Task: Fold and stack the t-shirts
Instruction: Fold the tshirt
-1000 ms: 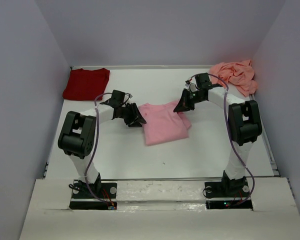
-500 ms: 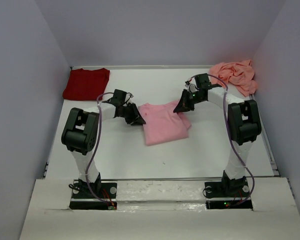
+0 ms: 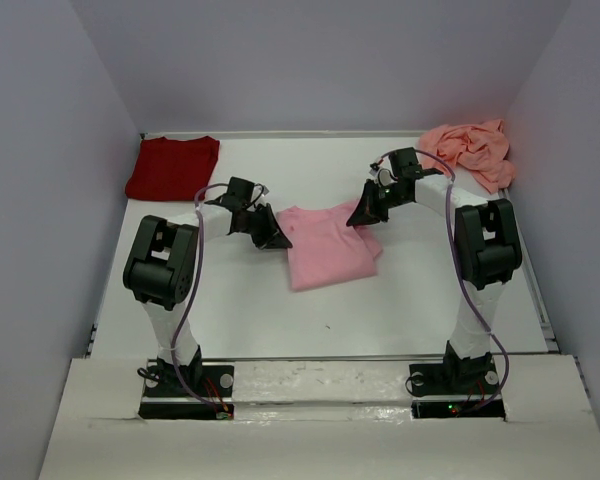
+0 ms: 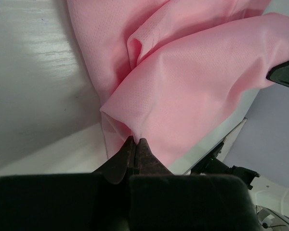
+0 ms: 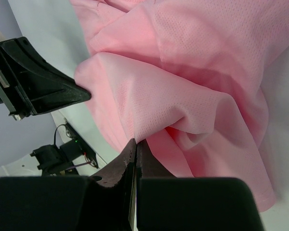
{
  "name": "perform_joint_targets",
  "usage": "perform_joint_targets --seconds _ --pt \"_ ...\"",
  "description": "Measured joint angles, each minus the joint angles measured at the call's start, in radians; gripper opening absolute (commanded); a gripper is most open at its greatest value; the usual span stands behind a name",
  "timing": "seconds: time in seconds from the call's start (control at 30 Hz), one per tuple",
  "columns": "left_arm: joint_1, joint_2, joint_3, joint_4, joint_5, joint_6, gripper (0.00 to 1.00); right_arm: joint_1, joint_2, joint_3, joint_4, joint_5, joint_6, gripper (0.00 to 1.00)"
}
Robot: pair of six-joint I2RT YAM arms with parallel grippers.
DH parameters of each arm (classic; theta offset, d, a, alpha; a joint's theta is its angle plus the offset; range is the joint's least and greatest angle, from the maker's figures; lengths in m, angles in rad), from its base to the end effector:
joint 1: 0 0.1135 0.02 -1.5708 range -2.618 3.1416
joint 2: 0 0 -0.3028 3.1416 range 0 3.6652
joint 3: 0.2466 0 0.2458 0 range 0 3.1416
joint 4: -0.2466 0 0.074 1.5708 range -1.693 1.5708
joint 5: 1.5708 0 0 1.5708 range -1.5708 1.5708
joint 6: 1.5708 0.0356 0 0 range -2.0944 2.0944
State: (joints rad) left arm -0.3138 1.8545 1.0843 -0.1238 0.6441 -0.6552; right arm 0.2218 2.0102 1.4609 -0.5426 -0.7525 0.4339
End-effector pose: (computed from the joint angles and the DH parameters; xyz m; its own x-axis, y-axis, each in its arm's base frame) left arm 0.3566 -0.1382 0.2014 -0.9563 -0.2019 -0.2114 0.0276 0.6577 -0.7528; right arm 0.4136 0.1182 0.2255 -0.9822 0.0931 -0.1631 -0.0605 0.6653 0.7441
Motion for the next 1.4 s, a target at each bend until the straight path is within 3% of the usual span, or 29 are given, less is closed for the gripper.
perform_joint_targets --seconds 1.0,1.4 --pt "0.002 0.004 0.232 -0.182 -0.020 0.056 0.00 -0.039 0.002 0.080 -0.044 0.000 -0.012 0.00" --pt "0.072 0.231 0.521 -0.192 -0.030 0.074 0.00 -0.070 0.143 0.296 -0.058 0.003 -0.009 0.00"
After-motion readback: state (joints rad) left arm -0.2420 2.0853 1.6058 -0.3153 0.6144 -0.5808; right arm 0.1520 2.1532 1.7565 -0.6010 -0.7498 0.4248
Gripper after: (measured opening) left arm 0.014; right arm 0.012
